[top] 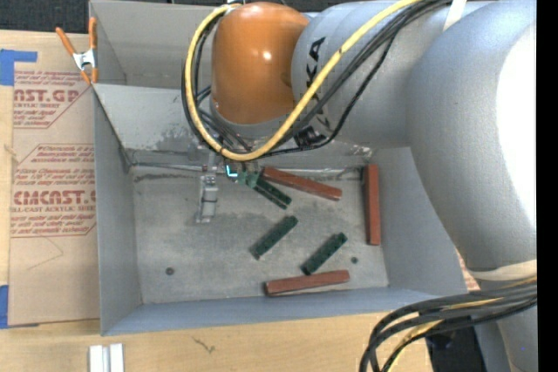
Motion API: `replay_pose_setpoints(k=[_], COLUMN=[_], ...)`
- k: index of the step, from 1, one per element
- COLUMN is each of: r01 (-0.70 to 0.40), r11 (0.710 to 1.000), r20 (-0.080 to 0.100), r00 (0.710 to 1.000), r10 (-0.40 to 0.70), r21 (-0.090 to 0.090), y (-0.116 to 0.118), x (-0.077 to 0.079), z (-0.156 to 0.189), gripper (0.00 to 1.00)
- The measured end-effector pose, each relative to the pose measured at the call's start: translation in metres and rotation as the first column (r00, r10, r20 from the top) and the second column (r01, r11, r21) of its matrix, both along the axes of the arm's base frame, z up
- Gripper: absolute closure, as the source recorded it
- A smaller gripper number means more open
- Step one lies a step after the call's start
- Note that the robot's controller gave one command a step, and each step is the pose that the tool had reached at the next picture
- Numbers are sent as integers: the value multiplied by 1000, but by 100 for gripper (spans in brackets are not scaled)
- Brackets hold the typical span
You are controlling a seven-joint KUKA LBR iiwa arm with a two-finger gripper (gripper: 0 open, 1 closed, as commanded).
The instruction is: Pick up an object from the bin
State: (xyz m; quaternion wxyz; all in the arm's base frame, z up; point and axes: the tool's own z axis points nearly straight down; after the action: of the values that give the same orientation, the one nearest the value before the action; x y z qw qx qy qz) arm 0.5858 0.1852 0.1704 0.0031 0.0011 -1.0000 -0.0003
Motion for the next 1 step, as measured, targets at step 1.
replay_pose_setpoints(k=[1], r01=[0], r11=[1000], r20=[4], r00=[1000], r10=[0], r21=[0], y=[0], x=[1], z=[3], gripper=[0])
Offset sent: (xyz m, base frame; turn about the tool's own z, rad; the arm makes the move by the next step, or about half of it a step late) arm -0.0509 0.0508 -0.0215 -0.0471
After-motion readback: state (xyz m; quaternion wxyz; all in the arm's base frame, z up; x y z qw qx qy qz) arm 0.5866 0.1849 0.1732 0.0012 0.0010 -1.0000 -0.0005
